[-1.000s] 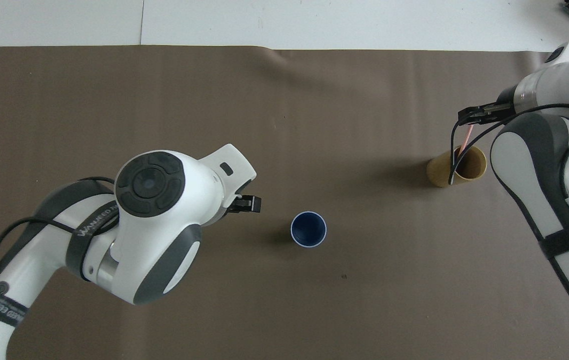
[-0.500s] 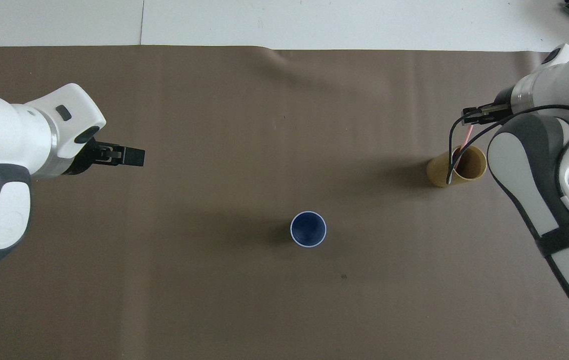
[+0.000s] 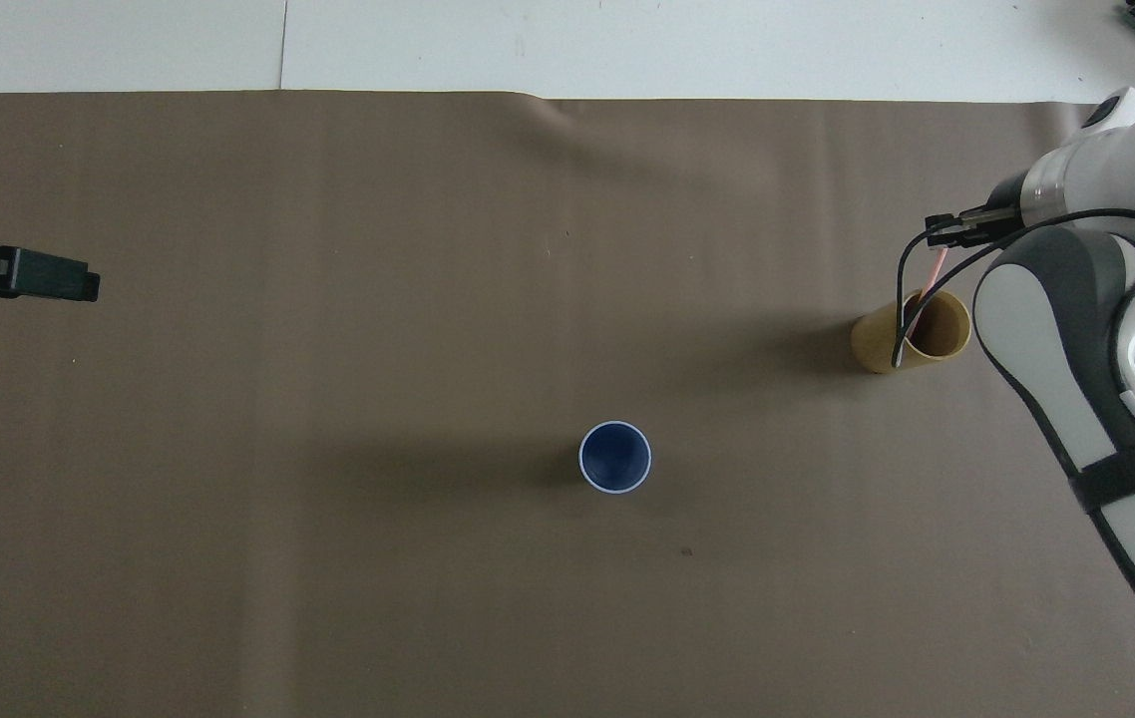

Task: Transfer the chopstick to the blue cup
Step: 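Release the blue cup with the left gripper while the right gripper holds the straw, then lift the pink straw from the yellow cup and carry it over the blue cup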

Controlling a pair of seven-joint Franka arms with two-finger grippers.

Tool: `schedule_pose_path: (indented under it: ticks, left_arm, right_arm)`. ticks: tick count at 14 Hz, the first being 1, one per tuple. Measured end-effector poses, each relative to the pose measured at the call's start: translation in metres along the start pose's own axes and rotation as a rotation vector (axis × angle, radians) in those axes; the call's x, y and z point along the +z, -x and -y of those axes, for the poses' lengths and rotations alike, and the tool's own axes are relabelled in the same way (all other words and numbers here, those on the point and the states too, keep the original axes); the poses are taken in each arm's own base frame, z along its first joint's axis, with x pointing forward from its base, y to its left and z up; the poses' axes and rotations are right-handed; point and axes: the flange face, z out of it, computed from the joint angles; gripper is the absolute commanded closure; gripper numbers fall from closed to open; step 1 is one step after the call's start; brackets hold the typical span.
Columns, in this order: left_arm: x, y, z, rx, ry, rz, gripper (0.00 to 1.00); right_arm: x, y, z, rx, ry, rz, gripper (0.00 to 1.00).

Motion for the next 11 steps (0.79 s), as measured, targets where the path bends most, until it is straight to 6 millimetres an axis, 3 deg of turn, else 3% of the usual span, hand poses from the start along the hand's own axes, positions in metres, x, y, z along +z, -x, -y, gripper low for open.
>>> schedule_pose_path:
  ticks: [2,7,11]
  left_arm:
    - [-0.014,0.005,0.007,-0.003,0.001,0.021,0.00]
    - [-0.006,0.012,0.004,0.002,0.007,0.085,0.00]
    - [-0.006,0.012,0.004,0.002,0.007,0.086,0.00]
  right_arm:
    - [0.000,0.000,0.000,0.000,0.000,0.000,0.93]
    - [-0.004,-0.001,-0.001,0.001,0.001,-0.007,1.00]
    - [-0.022,0.002,-0.002,0.003,0.003,-0.016,1.00]
